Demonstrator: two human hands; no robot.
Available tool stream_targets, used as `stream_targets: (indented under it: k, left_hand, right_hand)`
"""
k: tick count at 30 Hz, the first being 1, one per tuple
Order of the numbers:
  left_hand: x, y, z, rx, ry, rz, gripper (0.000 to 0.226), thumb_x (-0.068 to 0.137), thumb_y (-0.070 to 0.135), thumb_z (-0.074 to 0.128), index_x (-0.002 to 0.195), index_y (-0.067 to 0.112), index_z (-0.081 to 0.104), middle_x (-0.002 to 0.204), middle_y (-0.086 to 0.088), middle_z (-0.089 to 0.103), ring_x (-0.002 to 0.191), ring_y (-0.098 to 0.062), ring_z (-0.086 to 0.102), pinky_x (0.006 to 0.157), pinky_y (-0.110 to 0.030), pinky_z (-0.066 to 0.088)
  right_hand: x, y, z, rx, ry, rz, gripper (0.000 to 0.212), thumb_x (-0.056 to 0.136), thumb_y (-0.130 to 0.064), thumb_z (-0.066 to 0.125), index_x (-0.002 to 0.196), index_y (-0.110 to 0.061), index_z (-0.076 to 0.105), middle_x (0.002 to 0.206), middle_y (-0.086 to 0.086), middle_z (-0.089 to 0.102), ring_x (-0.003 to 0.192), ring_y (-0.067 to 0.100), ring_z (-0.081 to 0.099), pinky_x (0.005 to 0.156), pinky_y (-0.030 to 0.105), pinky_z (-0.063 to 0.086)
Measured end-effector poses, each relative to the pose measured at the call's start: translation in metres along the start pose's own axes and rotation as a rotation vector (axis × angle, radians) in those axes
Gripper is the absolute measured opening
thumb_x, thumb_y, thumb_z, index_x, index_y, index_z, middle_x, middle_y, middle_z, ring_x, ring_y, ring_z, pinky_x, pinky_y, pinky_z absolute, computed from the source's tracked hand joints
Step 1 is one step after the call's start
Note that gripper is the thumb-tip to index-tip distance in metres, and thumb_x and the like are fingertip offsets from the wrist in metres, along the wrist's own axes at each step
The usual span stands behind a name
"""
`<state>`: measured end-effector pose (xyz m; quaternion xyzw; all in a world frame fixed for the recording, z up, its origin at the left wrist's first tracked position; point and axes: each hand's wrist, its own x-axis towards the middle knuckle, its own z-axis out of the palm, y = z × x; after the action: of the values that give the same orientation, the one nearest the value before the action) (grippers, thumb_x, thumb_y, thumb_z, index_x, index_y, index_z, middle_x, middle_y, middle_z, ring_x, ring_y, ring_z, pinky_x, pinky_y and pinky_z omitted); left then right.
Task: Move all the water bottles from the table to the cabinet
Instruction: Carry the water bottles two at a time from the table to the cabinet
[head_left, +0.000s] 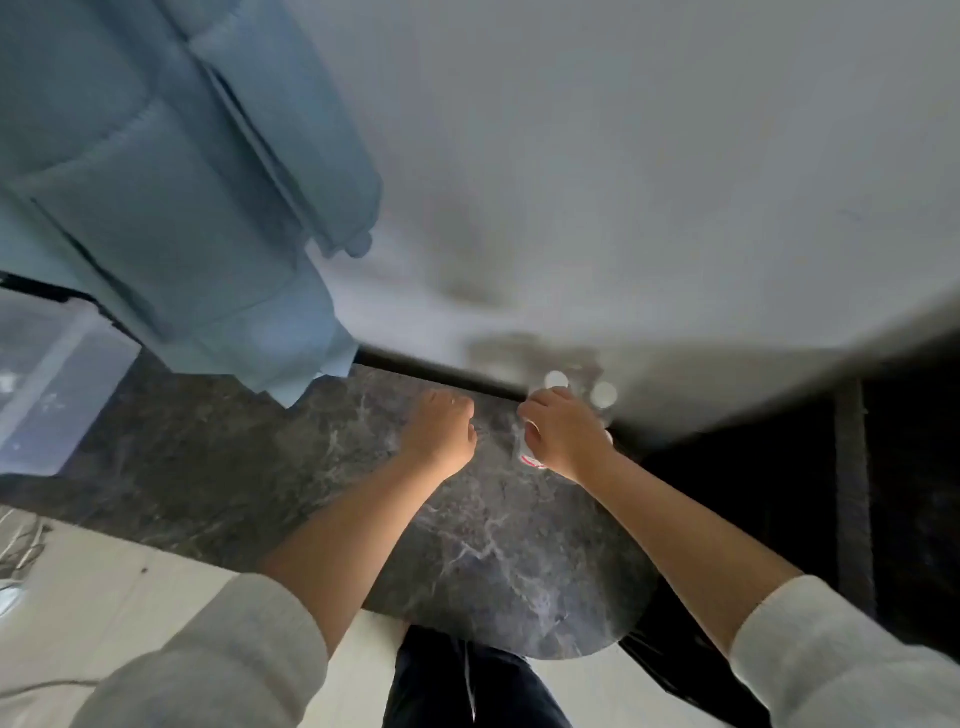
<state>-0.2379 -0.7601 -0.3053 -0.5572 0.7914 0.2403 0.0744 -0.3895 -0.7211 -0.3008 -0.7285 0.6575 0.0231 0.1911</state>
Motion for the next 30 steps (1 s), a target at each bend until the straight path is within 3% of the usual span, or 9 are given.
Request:
stream_targets:
  k: [2,4,6,8,10,14,23,30]
  left_hand:
    - [-0.026,-0.029,-0.013,0.007,0.046,-0.090,0.031,0.097,0.016,0.039,0.120,0.007,0.056,0.125,-0.010,0.056,0.125,-0.025,0.042,0.103,-0.030,0.038]
    - [-0.041,-0.049,-0.025,-0.033,0.076,-0.166,0.031,0.096,0.017,0.041,0.119,0.007,0.058,0.124,-0.010,0.057,0.123,-0.026,0.045,0.102,-0.033,0.042]
    - [-0.073,-0.085,-0.039,-0.079,0.149,-0.306,0.030,0.094,0.018,0.045,0.117,0.007,0.062,0.120,-0.012,0.062,0.117,-0.027,0.052,0.101,-0.034,0.045]
    - [-0.106,-0.120,-0.049,-0.127,0.223,-0.439,0.030,0.093,0.017,0.047,0.114,0.005,0.063,0.119,-0.014,0.063,0.116,-0.028,0.055,0.103,-0.034,0.043]
    - [-0.150,-0.160,-0.052,-0.192,0.268,-0.579,0.030,0.094,0.017,0.047,0.115,0.003,0.063,0.122,-0.015,0.062,0.119,-0.031,0.054,0.107,-0.035,0.040]
    - [-0.238,-0.219,-0.056,-0.224,0.344,-0.843,0.033,0.095,0.023,0.044,0.122,0.010,0.060,0.127,-0.016,0.058,0.123,-0.033,0.049,0.106,-0.039,0.042]
    - [-0.435,-0.325,-0.049,-0.246,0.409,-1.214,0.034,0.094,0.025,0.044,0.122,0.011,0.058,0.125,-0.014,0.059,0.121,-0.030,0.049,0.104,-0.035,0.041]
    - [-0.579,-0.391,-0.059,-0.271,0.497,-1.433,0.036,0.096,0.022,0.042,0.129,0.013,0.052,0.133,-0.013,0.049,0.127,-0.031,0.040,0.102,-0.036,0.040]
  right_hand:
    - [0.012,-0.028,-0.005,-0.037,0.017,-0.122,0.035,0.069,-0.021,0.037,0.055,-0.012,0.068,0.056,0.002,0.066,0.052,0.024,0.065,0.043,0.021,0.050]
    - [0.024,-0.046,-0.009,-0.067,0.053,-0.208,0.017,0.060,-0.013,0.051,0.047,-0.013,0.061,0.049,0.000,0.061,0.044,0.023,0.062,0.039,0.018,0.047]
    - [0.027,-0.096,-0.030,-0.081,0.007,-0.327,0.017,0.070,-0.007,0.051,0.059,-0.004,0.064,0.062,0.012,0.066,0.059,0.032,0.065,0.055,0.029,0.054]
    - [0.035,-0.137,-0.035,-0.054,-0.024,-0.418,0.035,0.085,-0.012,0.037,0.082,0.005,0.067,0.089,0.023,0.069,0.085,0.038,0.065,0.075,0.039,0.052]
    - [0.044,-0.186,-0.031,-0.103,-0.051,-0.536,0.035,0.090,-0.013,0.036,0.105,0.001,0.065,0.113,0.020,0.065,0.105,0.037,0.059,0.090,0.039,0.047]
    - [0.043,-0.284,-0.017,-0.167,-0.165,-0.755,0.037,0.094,-0.014,0.040,0.128,-0.007,0.054,0.132,0.013,0.055,0.124,0.029,0.048,0.104,0.037,0.040]
    - [-0.013,-0.500,0.018,-0.284,-0.138,-1.156,0.034,0.093,-0.014,0.044,0.125,-0.006,0.053,0.124,0.013,0.057,0.114,0.026,0.053,0.097,0.036,0.048]
    - [-0.069,-0.662,0.037,-0.315,-0.068,-1.309,0.028,0.091,-0.012,0.043,0.115,-0.004,0.057,0.121,0.015,0.054,0.115,0.029,0.049,0.093,0.038,0.046]
